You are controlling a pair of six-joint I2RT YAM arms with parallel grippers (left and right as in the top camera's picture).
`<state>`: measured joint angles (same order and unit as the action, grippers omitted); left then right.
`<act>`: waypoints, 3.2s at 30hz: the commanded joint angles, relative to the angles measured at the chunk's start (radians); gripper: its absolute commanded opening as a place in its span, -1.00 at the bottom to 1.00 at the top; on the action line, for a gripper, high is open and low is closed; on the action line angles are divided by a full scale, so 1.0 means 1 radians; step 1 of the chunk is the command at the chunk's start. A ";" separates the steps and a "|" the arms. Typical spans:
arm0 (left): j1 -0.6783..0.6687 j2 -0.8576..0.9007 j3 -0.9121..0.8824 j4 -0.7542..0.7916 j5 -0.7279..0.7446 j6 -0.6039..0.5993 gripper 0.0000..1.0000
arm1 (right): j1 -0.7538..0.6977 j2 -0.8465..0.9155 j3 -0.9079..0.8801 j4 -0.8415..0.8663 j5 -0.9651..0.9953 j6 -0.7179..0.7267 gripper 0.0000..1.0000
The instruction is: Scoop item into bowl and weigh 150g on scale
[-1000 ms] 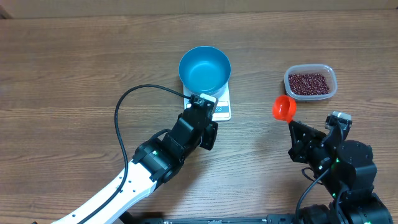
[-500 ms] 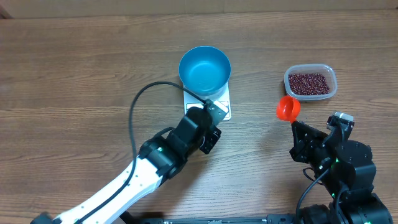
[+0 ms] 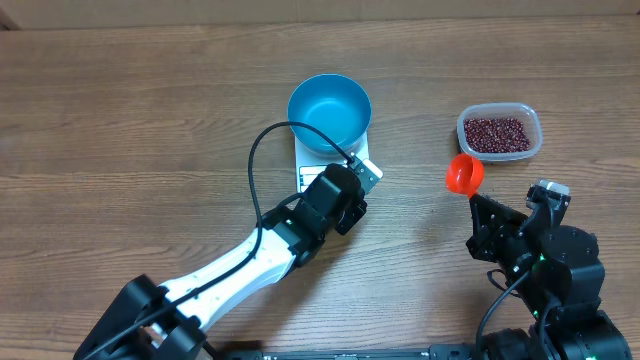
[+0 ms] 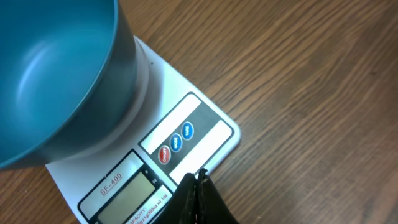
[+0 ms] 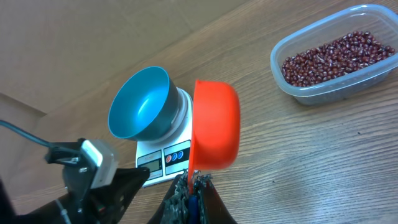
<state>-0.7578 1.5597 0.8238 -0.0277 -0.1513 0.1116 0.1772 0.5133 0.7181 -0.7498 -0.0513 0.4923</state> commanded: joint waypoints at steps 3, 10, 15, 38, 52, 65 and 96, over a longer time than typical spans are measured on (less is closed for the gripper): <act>0.007 0.065 0.010 0.040 -0.043 0.023 -0.92 | -0.005 -0.005 0.022 0.003 0.013 -0.011 -0.93; 0.016 0.116 0.010 0.062 -0.043 0.024 -0.92 | -0.005 -0.005 0.022 -0.009 0.035 -0.011 -0.93; 0.040 0.121 0.010 0.061 -0.043 0.051 -0.92 | -0.005 -0.005 0.022 -0.009 0.035 -0.011 -0.93; 0.097 0.167 0.010 0.124 0.114 0.155 -0.92 | -0.005 -0.005 0.022 -0.010 0.035 -0.011 -0.93; 0.098 0.187 0.010 0.199 0.048 0.149 -0.91 | -0.005 -0.005 0.022 -0.009 0.035 -0.011 -0.93; 0.105 0.220 0.010 0.227 0.066 0.097 -0.92 | -0.005 0.037 0.022 -0.009 0.035 -0.011 -0.93; 0.131 0.268 0.010 0.265 0.135 0.037 -0.92 | -0.005 0.056 0.022 -0.008 0.036 -0.011 -0.93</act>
<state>-0.6388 1.8137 0.8238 0.2329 -0.0284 0.1623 0.1772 0.5697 0.7181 -0.7601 -0.0254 0.4927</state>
